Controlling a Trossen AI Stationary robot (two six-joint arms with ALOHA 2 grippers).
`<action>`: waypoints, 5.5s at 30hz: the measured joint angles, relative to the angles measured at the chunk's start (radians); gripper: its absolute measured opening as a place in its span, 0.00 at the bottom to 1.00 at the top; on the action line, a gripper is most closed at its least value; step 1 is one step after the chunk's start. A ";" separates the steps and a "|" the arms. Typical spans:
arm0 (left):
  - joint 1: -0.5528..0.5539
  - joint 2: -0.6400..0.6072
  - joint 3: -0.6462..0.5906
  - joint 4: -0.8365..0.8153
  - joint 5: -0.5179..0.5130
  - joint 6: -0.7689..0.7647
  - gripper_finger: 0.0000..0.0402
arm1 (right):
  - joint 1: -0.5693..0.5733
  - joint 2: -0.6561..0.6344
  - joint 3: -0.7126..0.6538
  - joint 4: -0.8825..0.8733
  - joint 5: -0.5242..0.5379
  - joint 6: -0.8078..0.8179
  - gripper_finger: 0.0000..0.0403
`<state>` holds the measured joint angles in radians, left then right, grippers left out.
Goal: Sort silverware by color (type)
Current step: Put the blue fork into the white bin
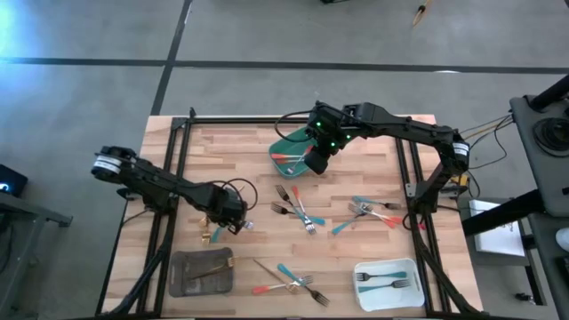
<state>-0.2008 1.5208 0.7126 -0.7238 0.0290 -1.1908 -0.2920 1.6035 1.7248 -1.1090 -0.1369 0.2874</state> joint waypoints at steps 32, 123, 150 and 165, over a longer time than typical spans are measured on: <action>0.073 -0.196 0.321 -0.045 -0.499 0.071 0.00 | 0.000 0.001 -0.002 0.310 0.006 0.174 0.18; 0.367 -0.146 0.667 0.155 -0.465 0.776 0.00 | -0.063 -0.026 0.000 0.594 0.158 0.116 0.02; 0.368 -0.148 0.666 -0.185 -0.464 0.778 0.00 | 0.278 -0.245 -0.018 -0.347 -0.074 0.016 0.02; 0.365 -0.148 0.666 -0.269 -0.463 0.729 0.00 | 0.985 -0.272 -0.318 -0.231 0.006 0.159 0.02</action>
<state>0.1642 1.3727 1.3785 -0.9928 -0.4335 -0.4618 0.6934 1.3316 1.4069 -1.3404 -0.1312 0.4469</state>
